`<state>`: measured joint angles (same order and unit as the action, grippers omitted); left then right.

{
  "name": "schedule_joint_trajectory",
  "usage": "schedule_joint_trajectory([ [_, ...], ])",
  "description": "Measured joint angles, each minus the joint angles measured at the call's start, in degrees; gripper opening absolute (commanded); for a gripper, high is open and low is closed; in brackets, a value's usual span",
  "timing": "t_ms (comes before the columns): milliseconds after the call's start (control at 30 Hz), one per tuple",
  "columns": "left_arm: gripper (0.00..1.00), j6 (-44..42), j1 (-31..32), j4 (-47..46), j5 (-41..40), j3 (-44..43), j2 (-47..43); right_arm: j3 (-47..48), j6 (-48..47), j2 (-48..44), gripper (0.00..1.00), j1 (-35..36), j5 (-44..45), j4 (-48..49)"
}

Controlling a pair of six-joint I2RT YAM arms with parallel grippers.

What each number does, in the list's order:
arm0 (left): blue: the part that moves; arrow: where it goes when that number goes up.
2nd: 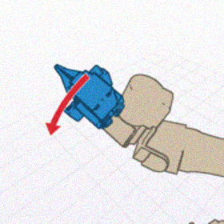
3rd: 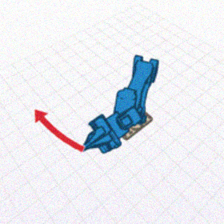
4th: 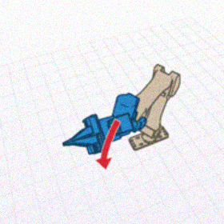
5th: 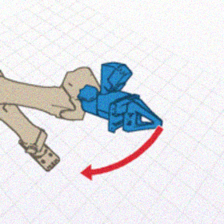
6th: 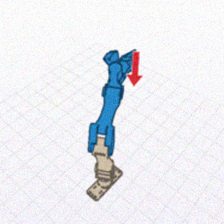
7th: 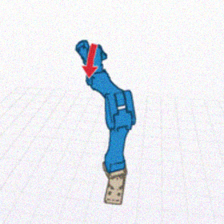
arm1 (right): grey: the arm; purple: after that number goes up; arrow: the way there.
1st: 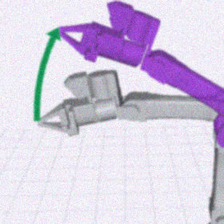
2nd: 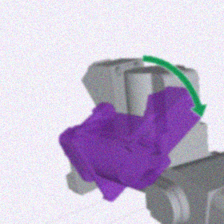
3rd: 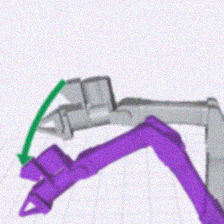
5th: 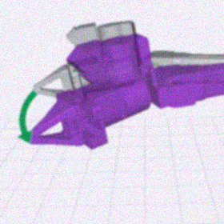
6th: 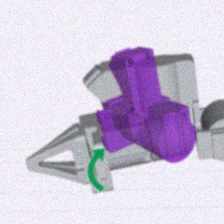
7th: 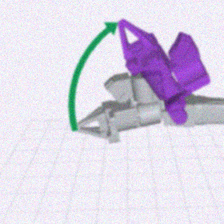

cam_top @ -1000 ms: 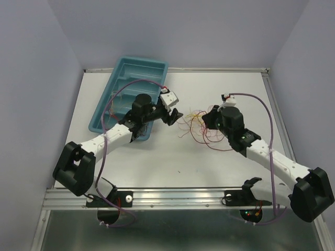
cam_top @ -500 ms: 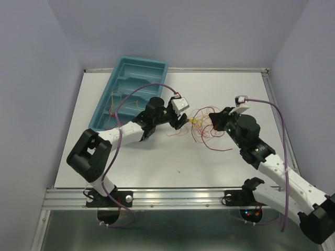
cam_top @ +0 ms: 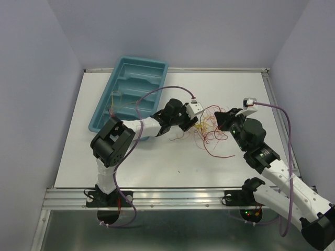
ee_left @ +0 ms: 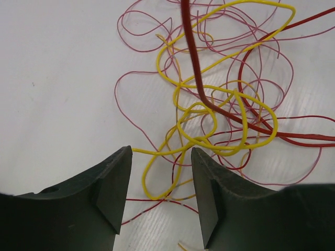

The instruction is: Untangle the cables

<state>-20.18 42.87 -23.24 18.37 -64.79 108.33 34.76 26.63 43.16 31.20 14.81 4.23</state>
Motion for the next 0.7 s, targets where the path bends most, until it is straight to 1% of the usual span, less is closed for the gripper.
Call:
schedule_joint_trajectory([
  [133,0.59,-1.44,1.42,0.59,0.5,-0.07,0.13,0.0,0.17,-0.07,0.0,0.0,0.28,0.02],
  [233,0.64,-2.97,1.95,0.22,1.46,0.44,0.0,0.0,0.17,-0.07,0.01,0.0,0.7,0.02],
  [333,0.65,-5.14,2.03,-1.09,2.78,4.22,-1.75,0.0,0.2,-0.07,0.0,0.0,1.03,0.02],
  [433,0.65,-6.8,2.05,-0.92,3.76,6.95,-3.45,0.0,0.24,-0.07,0.01,0.0,1.07,0.02],
  [600,0.62,-8.13,2.49,-1.38,3.67,6.6,-3.45,0.0,0.52,-0.07,0.01,0.0,1.07,0.02],
  [700,0.62,-8.68,3.89,-1.42,1.9,5.18,-3.06,0.0,0.68,-0.02,0.01,0.0,1.07,0.02],
])
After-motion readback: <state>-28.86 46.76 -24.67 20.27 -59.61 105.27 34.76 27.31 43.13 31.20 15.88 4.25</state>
